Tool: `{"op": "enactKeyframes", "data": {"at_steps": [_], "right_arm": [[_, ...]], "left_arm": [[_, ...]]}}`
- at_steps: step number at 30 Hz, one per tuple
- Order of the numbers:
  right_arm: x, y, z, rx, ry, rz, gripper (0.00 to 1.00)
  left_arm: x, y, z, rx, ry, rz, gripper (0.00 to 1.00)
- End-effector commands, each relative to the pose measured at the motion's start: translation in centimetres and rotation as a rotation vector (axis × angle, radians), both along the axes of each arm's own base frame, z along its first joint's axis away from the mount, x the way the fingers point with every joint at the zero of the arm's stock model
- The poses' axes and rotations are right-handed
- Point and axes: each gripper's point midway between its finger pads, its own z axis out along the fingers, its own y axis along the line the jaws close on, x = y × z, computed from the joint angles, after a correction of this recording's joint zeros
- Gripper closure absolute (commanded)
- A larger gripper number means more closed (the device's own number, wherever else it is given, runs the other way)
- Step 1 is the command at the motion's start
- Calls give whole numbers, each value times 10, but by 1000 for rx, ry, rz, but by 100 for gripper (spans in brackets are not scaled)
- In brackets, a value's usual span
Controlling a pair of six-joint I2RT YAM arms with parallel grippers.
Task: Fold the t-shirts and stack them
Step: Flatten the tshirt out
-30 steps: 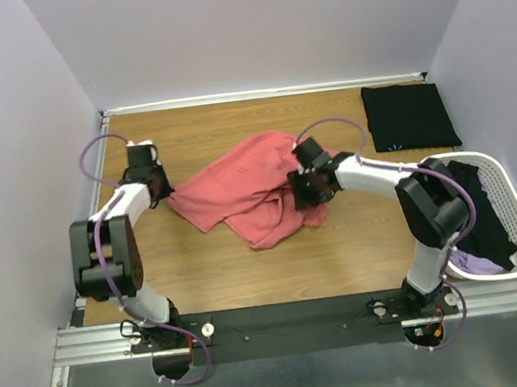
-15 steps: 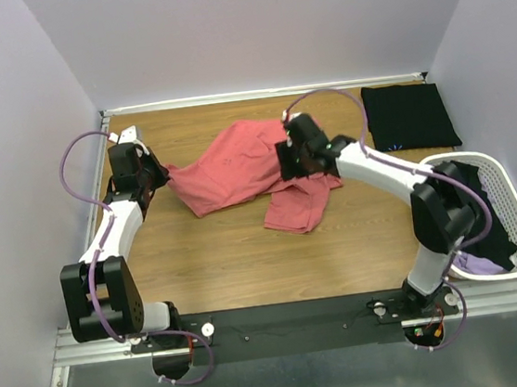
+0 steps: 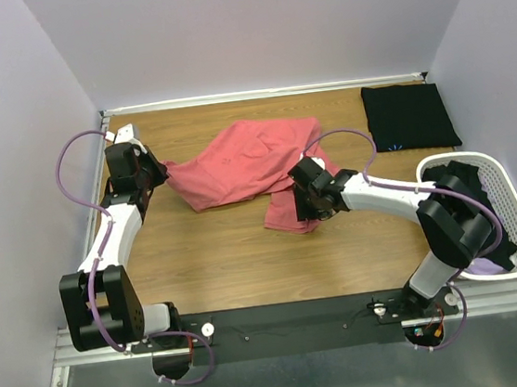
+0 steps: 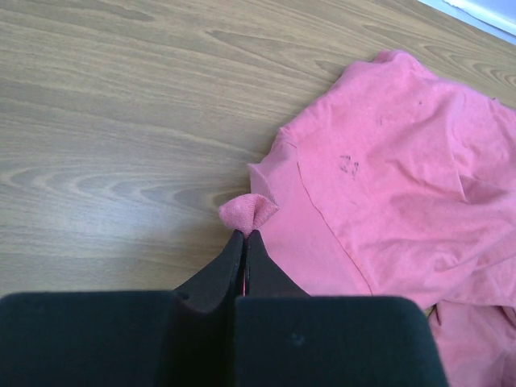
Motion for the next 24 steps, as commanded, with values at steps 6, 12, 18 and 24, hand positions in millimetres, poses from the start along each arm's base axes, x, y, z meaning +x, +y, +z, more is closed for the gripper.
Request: {"op": "enactKeyframes", "data": {"at_steps": [6,12,18,24], "right_arm": [[9,-16,-15,9,9,-106,49],[22,-64,-31,18,78,-144,52],[52,-123,-37,-12,69,-260,51],[92,-139,-30,-111,-1,-272,79]], "left_arm": [[0,3,8,7,-31,20,100],[-2,14,12,39,-32,82,100],[-6,25,18,64,-40,136,100],[-16,42,27,106,-62,229,100]]}}
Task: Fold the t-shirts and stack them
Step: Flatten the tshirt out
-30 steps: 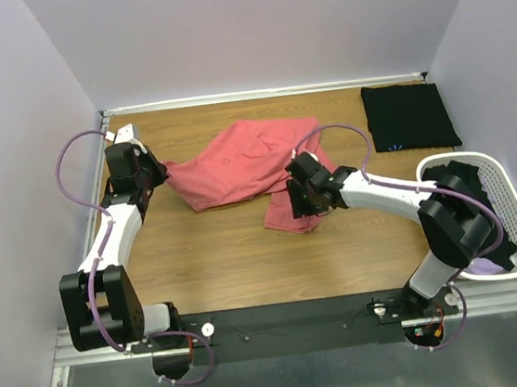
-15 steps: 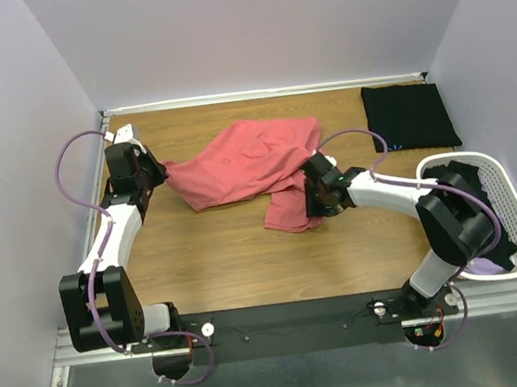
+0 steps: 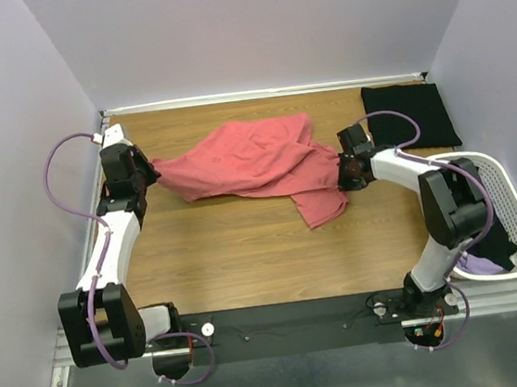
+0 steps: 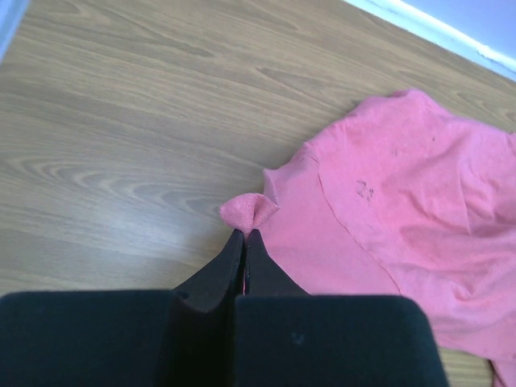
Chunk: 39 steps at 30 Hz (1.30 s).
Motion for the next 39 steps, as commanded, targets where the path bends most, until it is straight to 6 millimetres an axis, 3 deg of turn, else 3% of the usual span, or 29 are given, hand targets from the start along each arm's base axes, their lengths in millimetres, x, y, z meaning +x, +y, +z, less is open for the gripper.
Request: {"op": "enactKeyframes", "data": {"at_steps": [1,4,8,12,15,16,18,19,20,23,26,32,35,39], "right_arm": [[18,-20,-11,-140,4,15,99],[37,-25,0,-178,-34,-2,99],[62,-44,24,-256,-105,-54,99],[84,-66,44,-383,-159,-79,96],[99,-76,65,-474,-187,-63,84],[98,-72,67,-461,-175,-17,69],[96,-59,71,-405,-173,32,52],[89,-48,75,-355,-165,69,41],[82,-43,74,-339,-153,85,38],[47,-11,73,-271,-131,198,34],[-3,41,66,-172,-101,384,34],[-82,87,43,-97,17,614,35],[-106,99,27,-88,86,685,35],[-120,108,12,-117,135,734,36]], "left_arm": [[-16,21,11,45,-30,122,100],[-35,36,22,58,-68,221,100],[-63,71,38,103,-138,423,100],[-64,71,36,96,-134,430,100],[-59,69,32,94,-116,412,100],[-58,68,32,95,-117,406,100],[-56,65,32,91,-120,387,100],[-55,64,32,90,-120,384,100],[-55,64,32,90,-121,381,100],[-53,62,31,90,-117,369,100],[-51,60,29,85,-111,351,100],[-48,58,28,84,-105,339,100],[-48,58,27,84,-104,339,100],[-48,57,25,83,-99,336,100]]}}
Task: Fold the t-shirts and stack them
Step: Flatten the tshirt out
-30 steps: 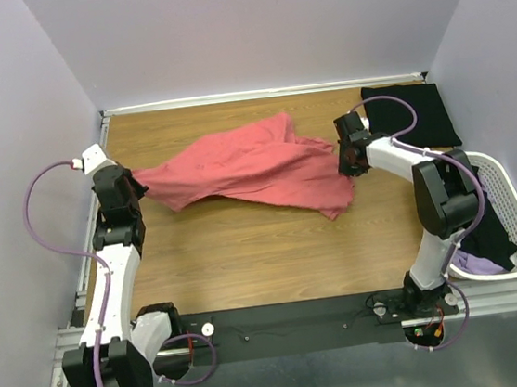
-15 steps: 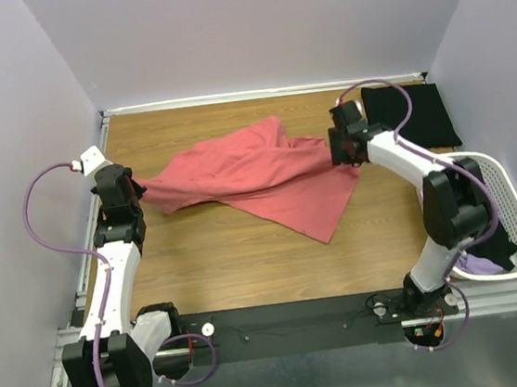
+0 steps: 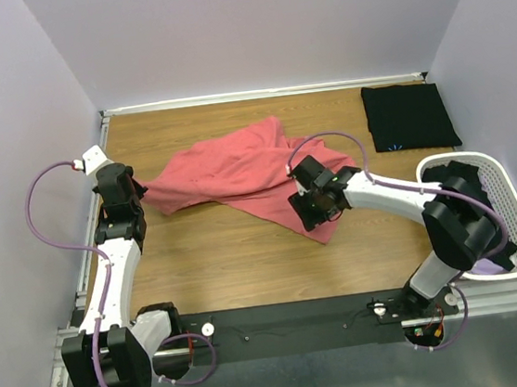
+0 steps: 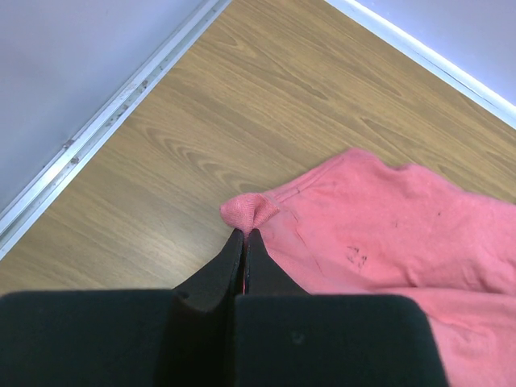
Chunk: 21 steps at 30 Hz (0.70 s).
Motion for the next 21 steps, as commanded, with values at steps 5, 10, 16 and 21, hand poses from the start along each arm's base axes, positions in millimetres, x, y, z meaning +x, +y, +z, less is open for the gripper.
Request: {"op": "enactKeyframes", "data": {"at_steps": [5,10,16,21], "right_arm": [[-33,12,-29,-79,114,91,37],[-38,5,-43,-150,133,90,38],[-42,-13,-54,-240,136,75,42],[-47,-22,-62,-280,153,74,55]], "left_arm": [[5,2,11,5,-34,3,100],[5,2,10,3,-31,-1,100],[6,1,11,2,-35,-3,100],[6,1,10,1,-34,-2,100]]}}
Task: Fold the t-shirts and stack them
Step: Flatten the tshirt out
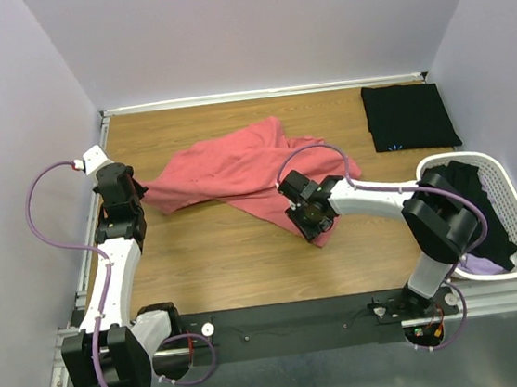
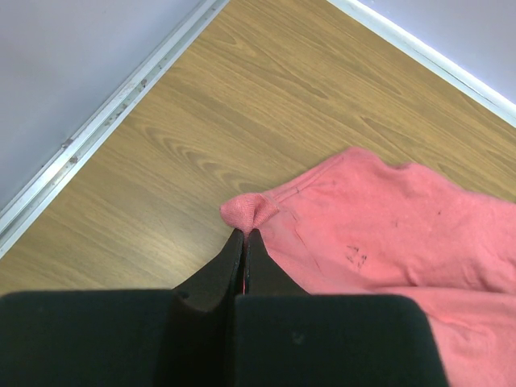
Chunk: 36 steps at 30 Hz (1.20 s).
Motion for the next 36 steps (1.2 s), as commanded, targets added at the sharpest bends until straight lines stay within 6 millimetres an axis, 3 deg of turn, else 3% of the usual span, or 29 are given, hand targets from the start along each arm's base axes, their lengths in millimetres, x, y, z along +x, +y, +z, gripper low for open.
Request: {"op": "enactKeyframes", "data": {"at_steps": [1,6,10,13,16,17,19,20,21,22,23,25,26,27,28,29,31,32,34,35,36], "right_arm": [[-16,-35,-27,-181,53,-4,60],[-17,-37,-30,-193,66,-3,74],[-15,-39,-29,-205,50,-14,93],[-6,-41,-15,-209,-6,-26,99],[24,-43,22,-246,-155,-58,99],[46,-42,50,-257,-264,-84,99],[65,-45,84,-281,-369,-96,99],[78,-50,105,-317,-451,-119,99],[88,-50,126,-312,-509,-136,99],[102,-53,164,-324,-612,-171,100],[114,-48,199,-291,-691,-205,100],[122,-53,243,-283,-788,-245,100],[124,-61,270,-301,-850,-267,99],[125,-65,289,-298,-889,-284,99],[127,-67,321,-261,-946,-318,99],[124,-77,344,-281,-990,-329,99],[119,-86,378,-249,-1047,-360,99],[111,-94,405,-202,-1087,-369,100],[102,-101,428,-145,-1121,-375,99],[91,-108,446,-83,-1146,-363,99],[86,-111,454,-51,-1159,-355,100]], "left_arm": [[5,2,11,4,-36,-1,100],[5,2,12,4,-37,-1,100],[5,2,11,3,-36,1,100],[6,-3,13,-19,-47,-16,100],[9,-5,29,-48,-78,-15,100],[9,-4,50,-54,-119,-6,100],[10,-4,77,-55,-172,-2,100],[10,-3,110,-51,-240,2,100],[7,-2,123,-51,-258,11,100],[4,-1,160,-48,-333,19,100],[-1,0,173,-45,-349,26,100],[-11,2,209,-36,-420,33,100],[-24,1,245,-28,-500,35,100],[-33,2,262,-21,-537,39,100],[-42,2,279,-14,-576,39,100],[-63,1,311,4,-655,39,100],[-84,2,337,23,-711,49,100],[-108,3,362,42,-774,64,100],[-133,5,381,64,-827,85,100],[-158,8,398,85,-880,108,100],[-171,9,406,95,-905,120,100]]}}
